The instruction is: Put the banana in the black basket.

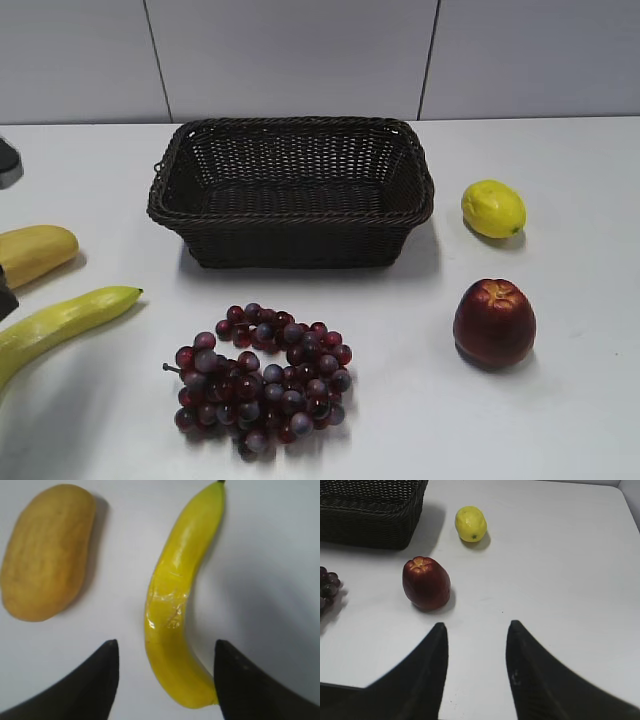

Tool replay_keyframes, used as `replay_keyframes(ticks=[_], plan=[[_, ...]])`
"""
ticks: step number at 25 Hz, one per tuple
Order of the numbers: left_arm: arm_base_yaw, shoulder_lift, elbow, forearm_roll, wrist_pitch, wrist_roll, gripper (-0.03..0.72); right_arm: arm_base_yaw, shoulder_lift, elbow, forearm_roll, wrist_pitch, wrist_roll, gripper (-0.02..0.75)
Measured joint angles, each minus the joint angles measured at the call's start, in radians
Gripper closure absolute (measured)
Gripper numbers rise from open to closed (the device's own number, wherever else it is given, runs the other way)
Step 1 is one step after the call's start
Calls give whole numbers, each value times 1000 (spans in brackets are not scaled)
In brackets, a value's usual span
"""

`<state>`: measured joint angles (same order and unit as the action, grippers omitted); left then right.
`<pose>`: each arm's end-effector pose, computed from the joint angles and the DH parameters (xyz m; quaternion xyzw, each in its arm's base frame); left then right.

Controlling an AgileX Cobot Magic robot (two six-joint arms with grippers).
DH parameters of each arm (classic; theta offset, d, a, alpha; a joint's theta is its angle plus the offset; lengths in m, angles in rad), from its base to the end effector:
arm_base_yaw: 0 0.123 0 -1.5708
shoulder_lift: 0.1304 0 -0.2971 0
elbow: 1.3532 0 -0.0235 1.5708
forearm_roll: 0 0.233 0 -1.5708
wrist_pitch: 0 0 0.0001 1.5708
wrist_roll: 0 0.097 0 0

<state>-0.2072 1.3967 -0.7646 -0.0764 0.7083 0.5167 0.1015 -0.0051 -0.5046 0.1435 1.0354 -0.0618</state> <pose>0.2229 -0.0518 0.2271 0.3263 0.9315 -0.0044 0.1606 -0.0290 0.0090 0.2700 -0.0709 0.8388 0.0823 0.5335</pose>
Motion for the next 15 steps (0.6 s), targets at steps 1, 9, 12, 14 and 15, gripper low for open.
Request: replay_keyframes(ticks=[1,9,12,14,15], plan=[[0,30,0,0,-3,7,73,0,0,0,1,0,0,440],[0,222,0,16,-67,46,21,0,0,0,3,0,0,440],[0,257,-2,40,-132,49,26,0,0,0,4,0,0,440],[0,279,-4,44,-164,51,34,0,0,0,5,0,0,440],[0,288,-4,45,-174,51,39,0,0,0,5,0,0,440]])
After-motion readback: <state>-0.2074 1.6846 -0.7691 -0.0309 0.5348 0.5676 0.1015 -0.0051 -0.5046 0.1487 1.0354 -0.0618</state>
